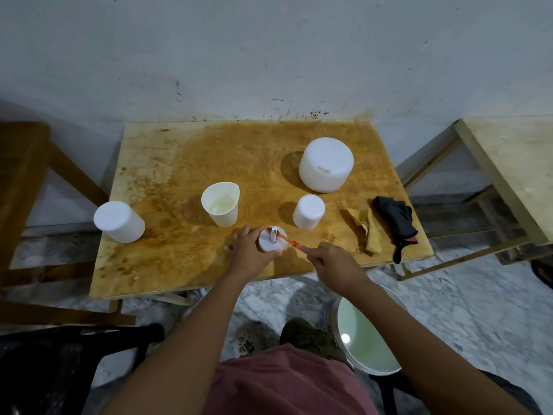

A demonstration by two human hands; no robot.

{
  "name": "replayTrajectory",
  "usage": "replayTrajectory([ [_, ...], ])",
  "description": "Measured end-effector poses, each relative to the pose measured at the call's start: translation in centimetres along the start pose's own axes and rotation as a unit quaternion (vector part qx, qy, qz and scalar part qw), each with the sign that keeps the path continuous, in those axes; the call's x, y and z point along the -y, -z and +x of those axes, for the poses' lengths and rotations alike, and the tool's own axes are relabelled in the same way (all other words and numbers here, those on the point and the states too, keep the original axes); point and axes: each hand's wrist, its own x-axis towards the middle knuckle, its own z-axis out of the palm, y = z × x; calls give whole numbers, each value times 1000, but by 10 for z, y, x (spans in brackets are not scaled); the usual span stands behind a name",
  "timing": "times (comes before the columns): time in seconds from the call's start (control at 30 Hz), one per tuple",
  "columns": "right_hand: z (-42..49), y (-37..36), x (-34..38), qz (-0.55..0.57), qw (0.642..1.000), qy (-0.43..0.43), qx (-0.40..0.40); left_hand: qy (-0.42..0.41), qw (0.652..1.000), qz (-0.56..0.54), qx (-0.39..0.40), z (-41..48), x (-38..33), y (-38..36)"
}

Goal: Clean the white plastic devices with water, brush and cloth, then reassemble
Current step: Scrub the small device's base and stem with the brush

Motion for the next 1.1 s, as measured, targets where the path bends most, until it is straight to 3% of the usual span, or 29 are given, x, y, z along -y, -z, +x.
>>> replayTrajectory([
  [0.33, -25, -3, 1, -4, 1000, -20, 2, -1, 1000, 21, 1, 1, 2, -1],
  [0.8, -21, 5, 23, -28, 999, 15, 15, 5, 999, 36, -4, 0, -3, 0],
  [1.1, -25, -19, 43, -12, 999, -36, 16, 5, 999, 46, -6, 0, -3, -1],
])
